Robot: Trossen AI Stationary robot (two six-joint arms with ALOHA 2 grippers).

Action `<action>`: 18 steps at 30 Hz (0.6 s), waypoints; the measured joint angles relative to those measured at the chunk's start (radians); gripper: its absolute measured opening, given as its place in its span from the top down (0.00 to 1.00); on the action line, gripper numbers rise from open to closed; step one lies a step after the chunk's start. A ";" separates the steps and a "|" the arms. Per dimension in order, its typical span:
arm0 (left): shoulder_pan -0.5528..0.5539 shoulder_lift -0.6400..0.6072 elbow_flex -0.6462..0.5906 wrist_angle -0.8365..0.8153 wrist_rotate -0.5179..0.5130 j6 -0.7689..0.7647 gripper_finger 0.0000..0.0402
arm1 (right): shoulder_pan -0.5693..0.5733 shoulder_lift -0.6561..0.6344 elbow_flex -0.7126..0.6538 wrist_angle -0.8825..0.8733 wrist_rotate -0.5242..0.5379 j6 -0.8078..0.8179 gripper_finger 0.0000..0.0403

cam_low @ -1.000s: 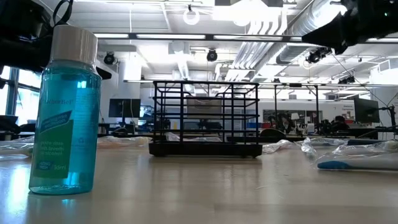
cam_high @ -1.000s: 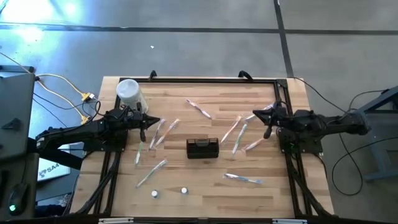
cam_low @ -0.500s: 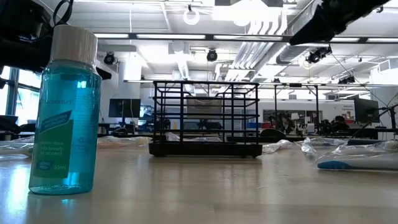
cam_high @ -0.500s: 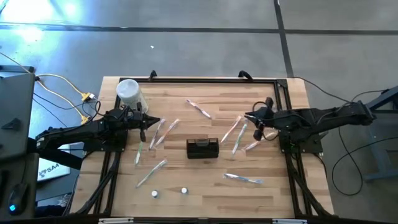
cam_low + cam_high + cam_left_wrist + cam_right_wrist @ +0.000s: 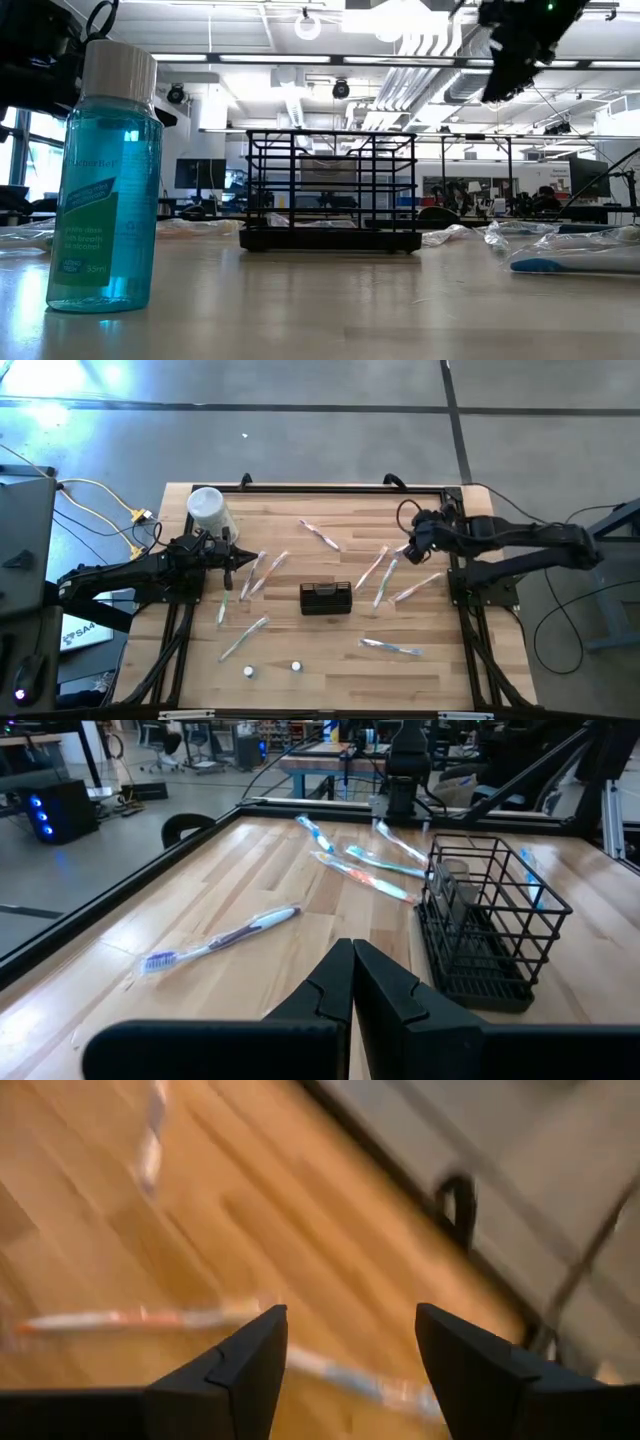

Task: Pick & Place toothbrushing station
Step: Put the top blue toothbrush into the black wire organizer

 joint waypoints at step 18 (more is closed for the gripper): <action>0.000 0.000 0.000 0.000 -0.001 -0.004 0.99 | -0.401 0.280 0.008 -0.131 -0.349 -0.287 0.48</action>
